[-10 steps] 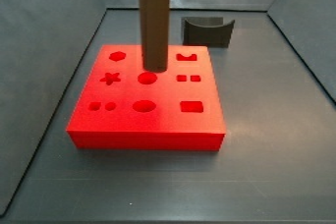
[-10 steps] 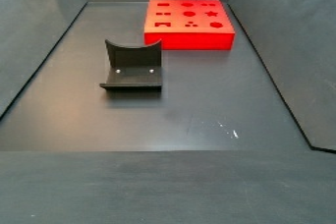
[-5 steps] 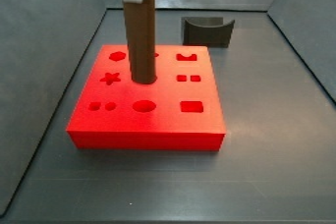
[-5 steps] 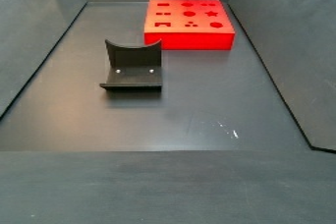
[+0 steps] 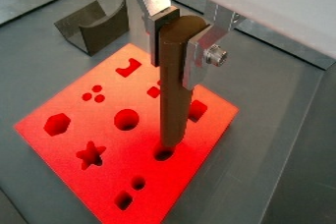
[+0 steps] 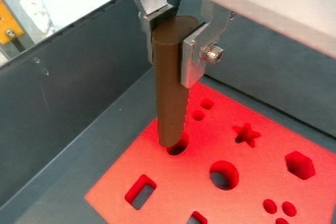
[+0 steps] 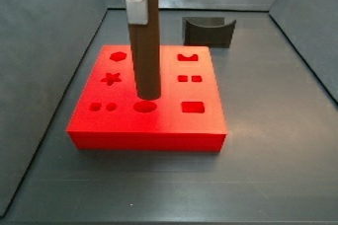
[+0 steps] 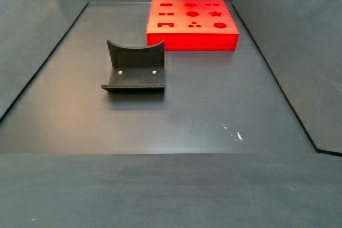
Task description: Insert the oval object.
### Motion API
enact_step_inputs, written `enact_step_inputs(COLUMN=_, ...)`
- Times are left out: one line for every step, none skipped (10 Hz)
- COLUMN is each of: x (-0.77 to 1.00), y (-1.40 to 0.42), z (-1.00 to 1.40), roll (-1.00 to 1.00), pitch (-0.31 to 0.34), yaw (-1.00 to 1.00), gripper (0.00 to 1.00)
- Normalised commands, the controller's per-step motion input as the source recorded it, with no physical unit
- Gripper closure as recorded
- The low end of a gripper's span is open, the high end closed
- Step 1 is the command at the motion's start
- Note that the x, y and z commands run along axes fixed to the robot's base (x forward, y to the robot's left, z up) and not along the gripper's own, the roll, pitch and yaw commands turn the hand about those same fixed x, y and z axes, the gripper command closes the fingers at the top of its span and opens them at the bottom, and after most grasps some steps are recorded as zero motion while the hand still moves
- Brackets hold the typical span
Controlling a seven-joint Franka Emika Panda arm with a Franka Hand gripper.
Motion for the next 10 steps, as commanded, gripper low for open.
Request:
enact_step_inputs(x=0.00, y=0.00, z=-0.31, roll=0.03, pitch=-0.054, yaw=0.00, gripper=1.00)
enact_step_inputs(x=0.00, y=-0.01, z=-0.34, roll=0.05, pitch=-0.046, yaw=0.00, gripper=1.00)
enact_step_inputs(x=0.00, y=0.00, z=-0.30, roll=0.11, pitch=-0.010, yaw=0.00, gripper=1.00)
enact_step_inputs(x=-0.04, y=0.00, z=-0.19, roll=0.19, pitch=0.000, yaw=0.00, gripper=1.00)
enact_step_inputs(x=-0.14, y=0.00, z=-0.08, roll=0.19, pitch=0.010, yaw=-0.07, gripper=1.00)
enact_step_inputs(x=-0.06, y=0.00, z=-0.03, roll=0.21, pitch=0.043, yaw=-0.06, gripper=1.00)
enact_step_inputs(x=-0.05, y=-0.05, z=-0.02, roll=0.14, pitch=0.020, yaw=0.00, gripper=1.00)
enact_step_inputs(x=0.00, y=-0.02, z=0.00, roll=0.02, pitch=0.000, yaw=0.00, gripper=1.00)
enact_step_inputs(x=0.00, y=-0.05, z=-0.02, roll=0.01, pitch=0.000, yaw=0.00, gripper=1.00)
enact_step_inputs(x=0.17, y=-0.10, z=-0.12, roll=0.04, pitch=0.000, yaw=0.00, gripper=1.00)
